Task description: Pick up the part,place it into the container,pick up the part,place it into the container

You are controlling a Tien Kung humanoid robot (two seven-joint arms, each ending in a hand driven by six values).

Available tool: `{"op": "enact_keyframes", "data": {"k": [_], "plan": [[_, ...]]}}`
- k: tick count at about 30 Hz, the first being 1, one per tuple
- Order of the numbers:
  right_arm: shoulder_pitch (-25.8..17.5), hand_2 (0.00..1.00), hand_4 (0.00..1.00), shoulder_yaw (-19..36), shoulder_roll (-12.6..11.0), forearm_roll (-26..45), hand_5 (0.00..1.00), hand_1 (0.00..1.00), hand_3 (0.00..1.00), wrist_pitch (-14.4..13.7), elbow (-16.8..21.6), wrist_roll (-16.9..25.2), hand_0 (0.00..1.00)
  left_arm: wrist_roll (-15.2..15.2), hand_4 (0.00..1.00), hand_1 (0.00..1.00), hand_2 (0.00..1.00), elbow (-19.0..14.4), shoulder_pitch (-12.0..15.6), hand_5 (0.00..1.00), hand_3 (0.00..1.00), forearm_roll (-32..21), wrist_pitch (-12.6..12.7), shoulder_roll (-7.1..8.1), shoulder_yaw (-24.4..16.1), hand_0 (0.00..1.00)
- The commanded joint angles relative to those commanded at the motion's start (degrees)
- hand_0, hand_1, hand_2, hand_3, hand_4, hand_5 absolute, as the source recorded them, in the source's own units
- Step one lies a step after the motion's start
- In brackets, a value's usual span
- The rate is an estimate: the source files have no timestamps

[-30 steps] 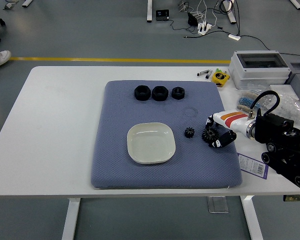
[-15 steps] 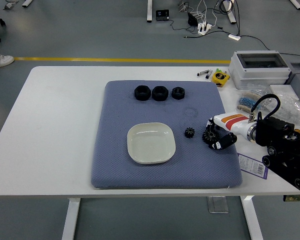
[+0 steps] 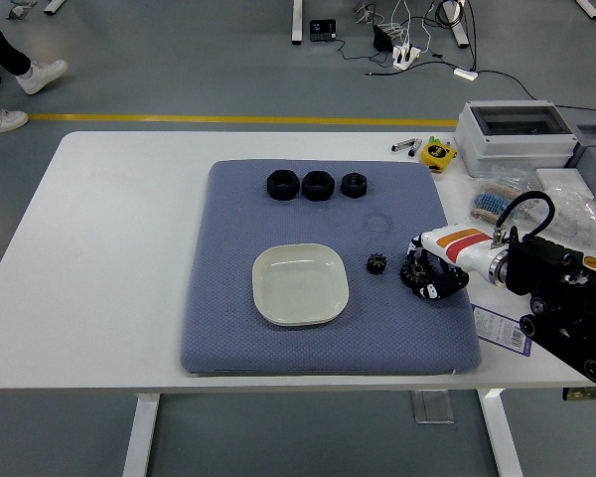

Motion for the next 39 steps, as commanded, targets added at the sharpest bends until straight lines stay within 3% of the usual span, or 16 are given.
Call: {"op": "enact_keyframes", "data": {"k": [8, 14, 18, 28, 29, 34, 35, 39], "plan": [[0.97, 0.352, 0.390, 3.36, -1.28, -0.91, 0.051, 0.281, 0.399, 0.42, 5.88, -0.92, 0.115, 0.03, 0.618, 0.634, 0.660, 0.00, 0.05, 0.720, 0.571, 0.28, 0.00, 0.00, -0.40, 0.710], [2.40, 0.357, 0.401, 4.28, -0.89, -1.59, 0.040, 0.284, 0.402, 0.84, 10.98, -2.19, 0.115, -0.05, 0.618, 0.634, 0.659, 0.00, 0.11, 0.720, 0.571, -0.16, -0.01, 0.00, -0.17, 0.710], [4.23, 0.362, 0.411, 2.58, 0.84, -1.64, 0.038, 0.284, 0.405, 2.24, 13.63, -4.03, 0.106, -0.11, 0.618, 0.630, 0.660, 0.00, 0.17, 0.720, 0.571, -0.49, 0.02, 0.00, -0.14, 0.710], [8.88, 0.363, 0.399, -3.21, 8.30, -2.20, 0.047, 0.265, 0.403, 5.56, 13.59, -7.64, 0.081, -0.13, 0.618, 0.627, 0.659, 0.00, 0.11, 0.720, 0.571, -0.35, 0.18, 0.00, -0.69, 0.710], [9.07, 0.424, 0.397, -3.71, 8.83, -2.45, 0.076, 0.275, 0.483, 5.74, 13.39, -7.82, 0.107, -0.13, 0.620, 0.622, 0.660, 0.00, 0.10, 0.721, 0.571, -0.33, 0.20, 0.00, -0.76, 0.711], [9.77, 0.424, 0.397, -5.78, 11.79, -3.91, 0.076, 0.275, 0.483, 10.90, 10.71, -11.43, 0.107, -0.27, 0.620, 0.622, 0.660, 0.00, -0.02, 0.721, 0.571, -0.72, 0.31, 0.00, -0.57, 0.711], [9.83, 0.667, 0.821, -6.20, 12.20, -3.98, 0.293, 0.303, 0.856, 11.39, 10.13, -11.70, 0.188, -0.29, 0.619, 0.620, 0.660, 0.00, -0.02, 0.719, 0.572, -0.72, 0.35, 0.00, -0.60, 0.711], [10.00, 0.667, 0.821, -7.20, 13.87, -4.60, 0.293, 0.303, 0.856, 10.97, 7.86, -11.71, 0.188, -0.37, 0.619, 0.620, 0.660, 0.00, -0.04, 0.719, 0.572, -0.96, 0.47, 0.00, -0.39, 0.711]]}}
